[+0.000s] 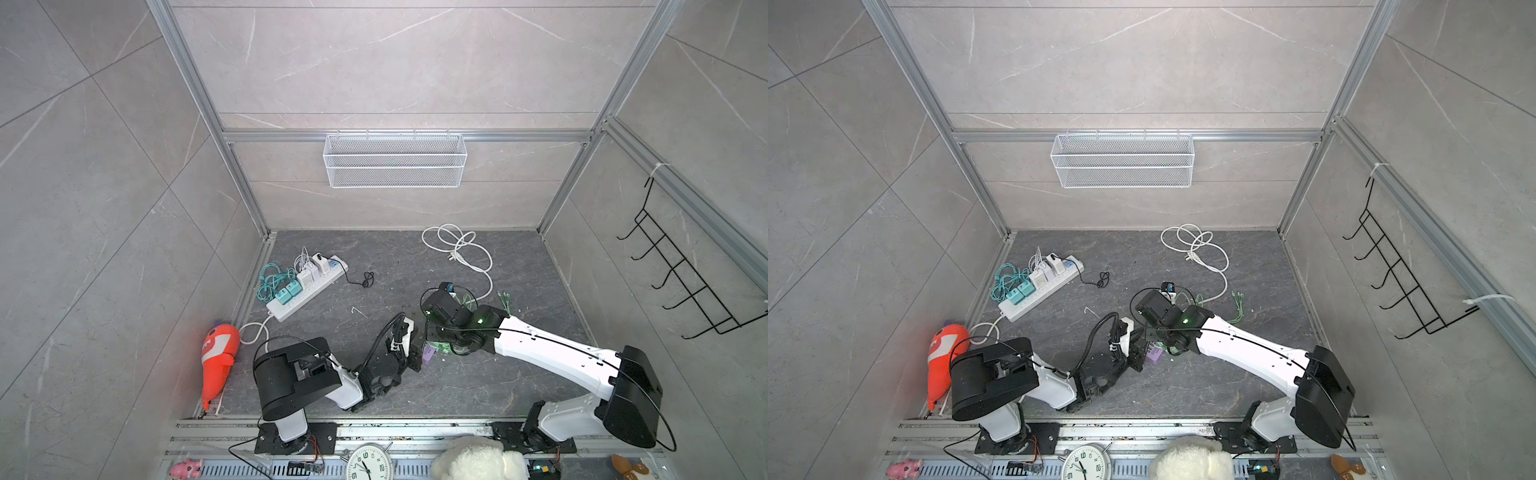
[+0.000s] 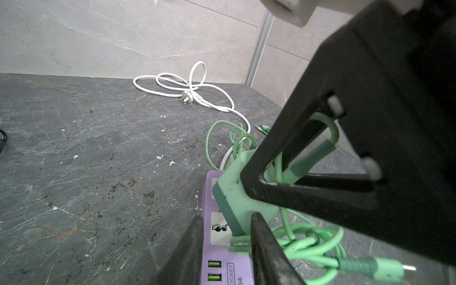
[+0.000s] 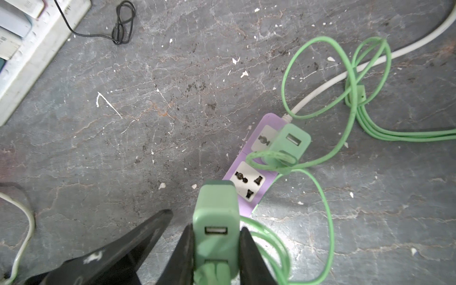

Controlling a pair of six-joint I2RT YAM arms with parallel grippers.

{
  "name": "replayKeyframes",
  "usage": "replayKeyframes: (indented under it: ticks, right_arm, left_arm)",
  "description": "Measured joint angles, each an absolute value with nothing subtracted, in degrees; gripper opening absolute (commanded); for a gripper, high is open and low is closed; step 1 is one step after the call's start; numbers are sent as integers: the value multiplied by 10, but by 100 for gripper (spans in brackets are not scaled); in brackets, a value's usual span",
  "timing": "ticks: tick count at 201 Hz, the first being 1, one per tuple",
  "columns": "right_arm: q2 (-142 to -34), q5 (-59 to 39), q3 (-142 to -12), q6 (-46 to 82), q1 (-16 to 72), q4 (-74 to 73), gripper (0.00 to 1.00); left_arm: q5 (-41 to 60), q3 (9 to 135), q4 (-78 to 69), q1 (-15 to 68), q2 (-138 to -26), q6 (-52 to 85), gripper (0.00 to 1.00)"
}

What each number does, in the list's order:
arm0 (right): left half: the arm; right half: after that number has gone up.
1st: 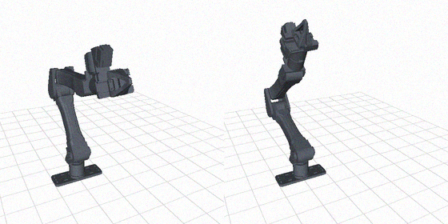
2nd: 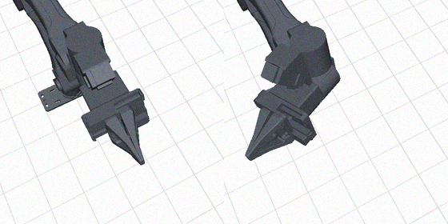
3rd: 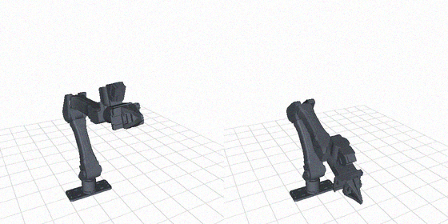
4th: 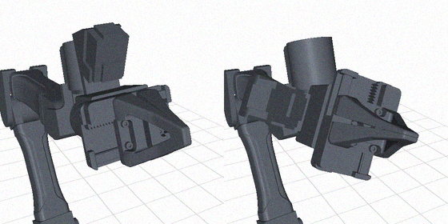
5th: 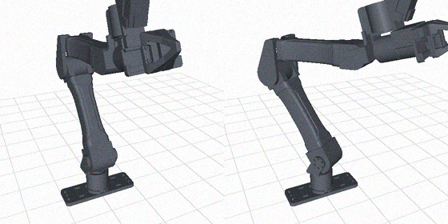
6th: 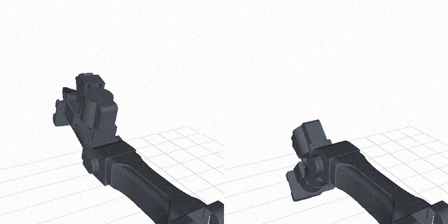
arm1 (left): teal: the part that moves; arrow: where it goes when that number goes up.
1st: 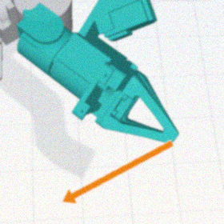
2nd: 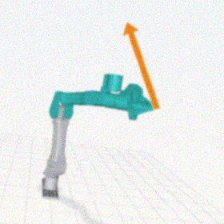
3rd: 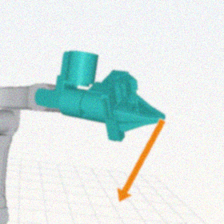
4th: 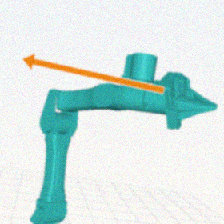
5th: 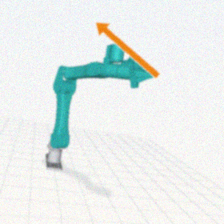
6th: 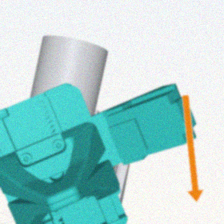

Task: Insert the plug

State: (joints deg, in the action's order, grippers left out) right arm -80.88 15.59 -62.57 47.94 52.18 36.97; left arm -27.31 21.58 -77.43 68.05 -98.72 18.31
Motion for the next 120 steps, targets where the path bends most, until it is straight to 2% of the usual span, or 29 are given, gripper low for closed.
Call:
replayKeyframes:
  ticks: [93, 120]
  right_arm:
    - [-809, 156, -626, 485, 522, 366, 4]
    - [-813, 158, -626, 498, 522, 369, 4]
  left_arm:
    - [-268, 234, -763, 701, -1008, 183, 35]
    - [-280, 213, -744, 703, -976, 182, 36]
